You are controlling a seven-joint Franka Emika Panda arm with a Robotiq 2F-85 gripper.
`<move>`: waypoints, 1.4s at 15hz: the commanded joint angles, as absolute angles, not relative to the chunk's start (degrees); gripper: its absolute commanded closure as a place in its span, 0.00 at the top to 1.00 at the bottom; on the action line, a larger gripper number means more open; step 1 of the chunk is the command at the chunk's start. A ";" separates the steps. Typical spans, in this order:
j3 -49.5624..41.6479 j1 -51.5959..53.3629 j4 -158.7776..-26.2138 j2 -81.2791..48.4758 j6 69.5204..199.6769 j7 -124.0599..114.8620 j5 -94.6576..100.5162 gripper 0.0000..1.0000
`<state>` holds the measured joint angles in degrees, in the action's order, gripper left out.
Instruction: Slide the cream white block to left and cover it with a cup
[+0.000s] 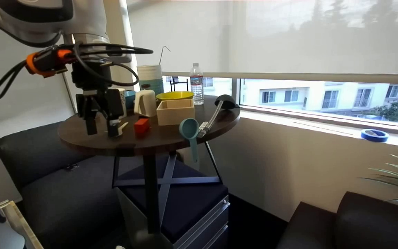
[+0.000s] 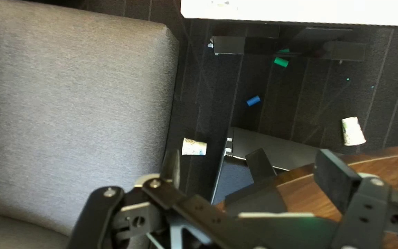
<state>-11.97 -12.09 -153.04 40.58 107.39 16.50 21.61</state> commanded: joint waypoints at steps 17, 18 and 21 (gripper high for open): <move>14.82 6.52 -155.33 42.70 128.76 -14.36 -9.19 1.00; 16.75 5.66 -155.47 41.70 129.92 -17.49 -8.15 1.00; 20.68 3.61 -153.88 38.70 129.17 -25.44 -5.55 1.00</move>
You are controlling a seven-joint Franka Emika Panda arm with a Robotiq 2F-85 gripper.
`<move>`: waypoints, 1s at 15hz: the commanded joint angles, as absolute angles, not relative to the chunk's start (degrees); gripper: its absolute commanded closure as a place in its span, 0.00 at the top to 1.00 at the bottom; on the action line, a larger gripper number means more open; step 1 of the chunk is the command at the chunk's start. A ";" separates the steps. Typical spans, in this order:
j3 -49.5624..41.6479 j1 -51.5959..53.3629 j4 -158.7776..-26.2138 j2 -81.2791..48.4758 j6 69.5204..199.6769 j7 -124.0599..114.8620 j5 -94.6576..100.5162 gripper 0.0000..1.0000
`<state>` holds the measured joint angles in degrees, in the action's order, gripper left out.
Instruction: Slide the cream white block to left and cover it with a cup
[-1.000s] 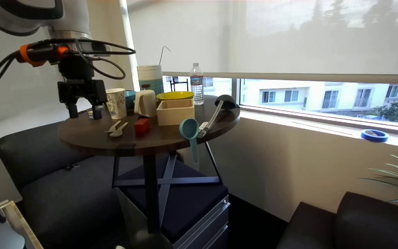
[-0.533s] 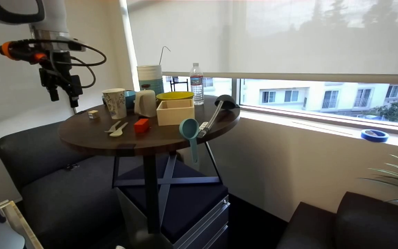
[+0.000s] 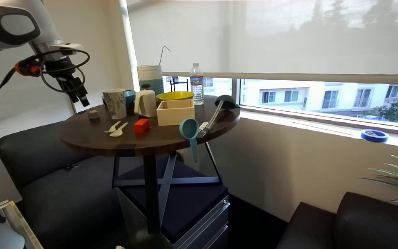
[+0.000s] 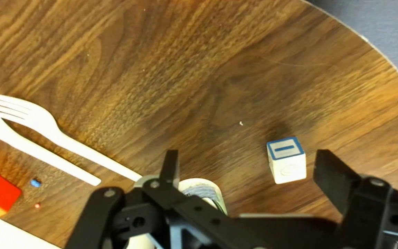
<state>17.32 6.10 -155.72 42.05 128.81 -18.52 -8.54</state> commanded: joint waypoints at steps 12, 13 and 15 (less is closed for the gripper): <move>19.65 5.05 -145.75 24.89 128.70 -28.75 -4.88 1.00; 19.39 5.16 -145.11 23.65 128.92 -28.45 -4.91 1.00; 19.08 5.15 -143.83 21.64 129.39 -28.47 -4.66 1.00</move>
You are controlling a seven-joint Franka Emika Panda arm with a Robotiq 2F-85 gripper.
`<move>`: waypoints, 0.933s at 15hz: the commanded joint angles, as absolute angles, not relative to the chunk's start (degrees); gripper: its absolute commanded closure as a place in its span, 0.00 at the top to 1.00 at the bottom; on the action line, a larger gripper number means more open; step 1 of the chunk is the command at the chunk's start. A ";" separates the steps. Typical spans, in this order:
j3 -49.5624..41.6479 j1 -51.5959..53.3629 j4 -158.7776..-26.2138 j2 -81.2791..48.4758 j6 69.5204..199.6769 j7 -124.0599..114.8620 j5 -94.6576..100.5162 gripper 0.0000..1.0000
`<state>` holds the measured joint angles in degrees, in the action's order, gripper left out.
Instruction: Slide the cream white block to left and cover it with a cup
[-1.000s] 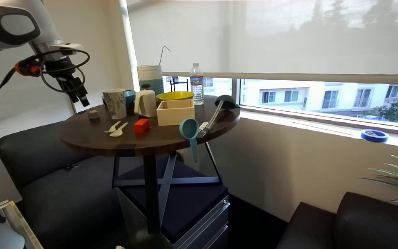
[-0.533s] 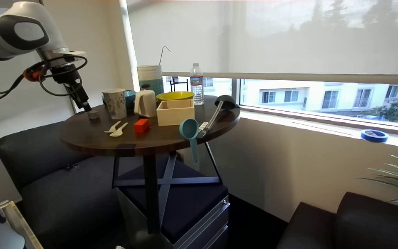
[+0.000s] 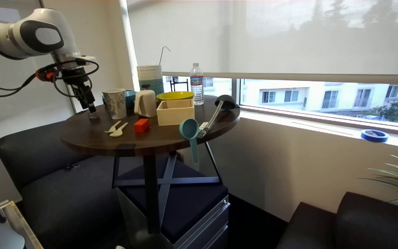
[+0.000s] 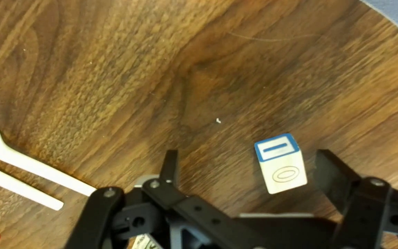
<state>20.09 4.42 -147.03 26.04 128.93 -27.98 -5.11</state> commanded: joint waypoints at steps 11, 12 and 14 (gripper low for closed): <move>15.90 7.20 -141.41 16.12 128.95 -25.85 -6.55 1.00; 15.82 7.28 -141.44 15.96 129.01 -25.82 -6.41 0.75; 15.57 7.54 -141.49 15.79 129.02 -25.59 -6.34 0.68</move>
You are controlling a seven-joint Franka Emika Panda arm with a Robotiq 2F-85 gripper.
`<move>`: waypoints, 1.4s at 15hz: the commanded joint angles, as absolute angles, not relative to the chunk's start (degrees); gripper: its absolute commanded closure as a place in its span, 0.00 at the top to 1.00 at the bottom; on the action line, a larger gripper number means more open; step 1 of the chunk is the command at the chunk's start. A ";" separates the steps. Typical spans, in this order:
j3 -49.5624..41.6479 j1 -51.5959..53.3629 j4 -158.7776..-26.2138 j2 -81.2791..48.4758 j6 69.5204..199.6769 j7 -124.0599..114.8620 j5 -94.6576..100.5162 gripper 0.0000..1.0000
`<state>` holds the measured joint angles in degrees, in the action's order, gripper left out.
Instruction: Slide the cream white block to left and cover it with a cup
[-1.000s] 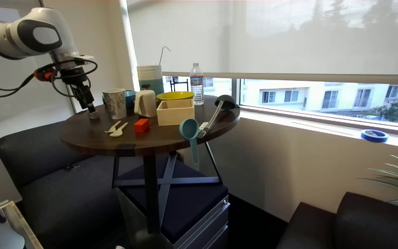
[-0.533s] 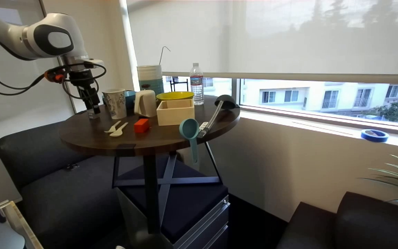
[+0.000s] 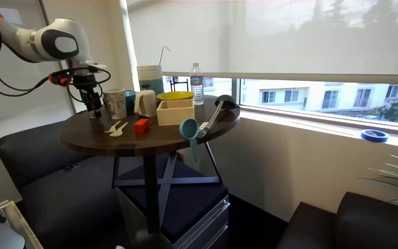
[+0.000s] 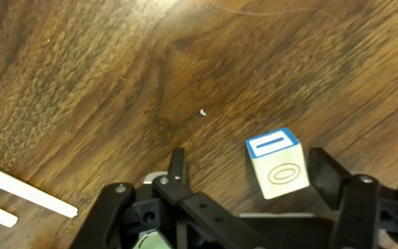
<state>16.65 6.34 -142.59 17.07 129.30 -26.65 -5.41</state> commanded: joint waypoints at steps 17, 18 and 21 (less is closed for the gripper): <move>10.31 7.49 -145.03 21.79 122.06 -13.72 -5.16 0.08; 9.68 7.50 -145.50 22.64 120.87 -12.72 -5.44 0.08; 8.85 7.00 -146.78 24.42 116.69 -10.90 -3.64 0.08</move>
